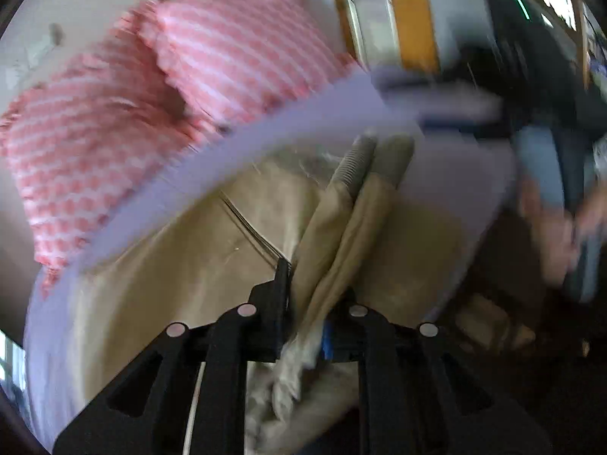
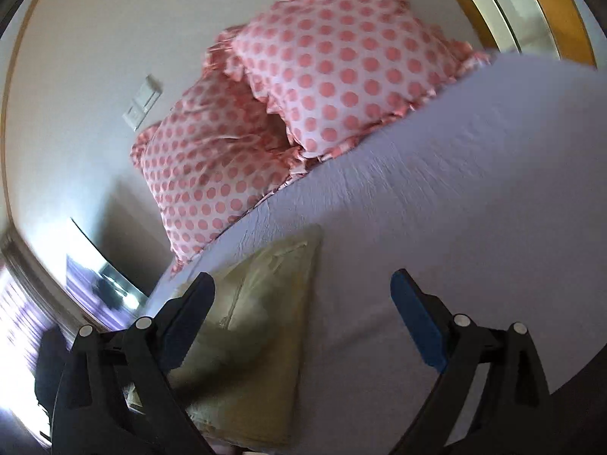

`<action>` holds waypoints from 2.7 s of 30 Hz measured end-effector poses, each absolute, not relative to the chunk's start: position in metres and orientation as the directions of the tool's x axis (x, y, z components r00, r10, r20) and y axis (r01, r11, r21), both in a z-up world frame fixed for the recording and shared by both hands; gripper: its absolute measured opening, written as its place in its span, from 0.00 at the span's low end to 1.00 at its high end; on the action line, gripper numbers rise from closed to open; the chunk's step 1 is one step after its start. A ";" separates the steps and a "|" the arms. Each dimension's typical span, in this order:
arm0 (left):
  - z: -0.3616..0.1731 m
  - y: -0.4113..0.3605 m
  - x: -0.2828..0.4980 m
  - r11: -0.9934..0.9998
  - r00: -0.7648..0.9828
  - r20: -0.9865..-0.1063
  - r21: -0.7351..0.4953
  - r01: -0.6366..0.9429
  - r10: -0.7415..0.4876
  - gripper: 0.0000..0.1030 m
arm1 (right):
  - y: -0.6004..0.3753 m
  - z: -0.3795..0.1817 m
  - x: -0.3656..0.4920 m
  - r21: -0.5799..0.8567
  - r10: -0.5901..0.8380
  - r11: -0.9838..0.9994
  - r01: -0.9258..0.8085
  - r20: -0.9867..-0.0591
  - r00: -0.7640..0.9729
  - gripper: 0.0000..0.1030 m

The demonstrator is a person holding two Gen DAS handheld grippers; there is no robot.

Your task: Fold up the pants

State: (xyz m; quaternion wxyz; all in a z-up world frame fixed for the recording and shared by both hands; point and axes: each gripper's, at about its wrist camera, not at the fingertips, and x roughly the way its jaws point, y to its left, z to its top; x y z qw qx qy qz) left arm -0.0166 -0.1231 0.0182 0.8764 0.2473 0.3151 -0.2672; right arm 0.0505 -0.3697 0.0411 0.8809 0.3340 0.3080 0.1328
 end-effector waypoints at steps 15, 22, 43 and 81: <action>0.059 0.081 0.036 0.969 0.700 -0.672 -0.128 0.213 -0.242 0.69 | -0.308 0.012 0.115 0.650 0.612 0.751 -0.119 -0.615 0.497 0.50; 0.021 0.105 0.086 0.915 0.506 -0.764 -0.353 0.193 -0.401 0.71 | -0.310 0.010 0.124 0.673 0.627 0.732 -0.105 -0.606 0.489 0.45; 0.076 0.062 0.220 0.937 0.612 -0.709 -0.267 0.226 -0.350 0.06 | -0.314 0.050 0.245 0.821 0.776 0.545 -0.168 -0.419 0.471 0.13; 0.016 0.021 0.028 0.997 0.678 -0.735 0.047 0.056 -0.003 0.98 | -0.203 0.022 0.075 0.077 0.153 0.986 -0.148 -0.773 0.616 0.99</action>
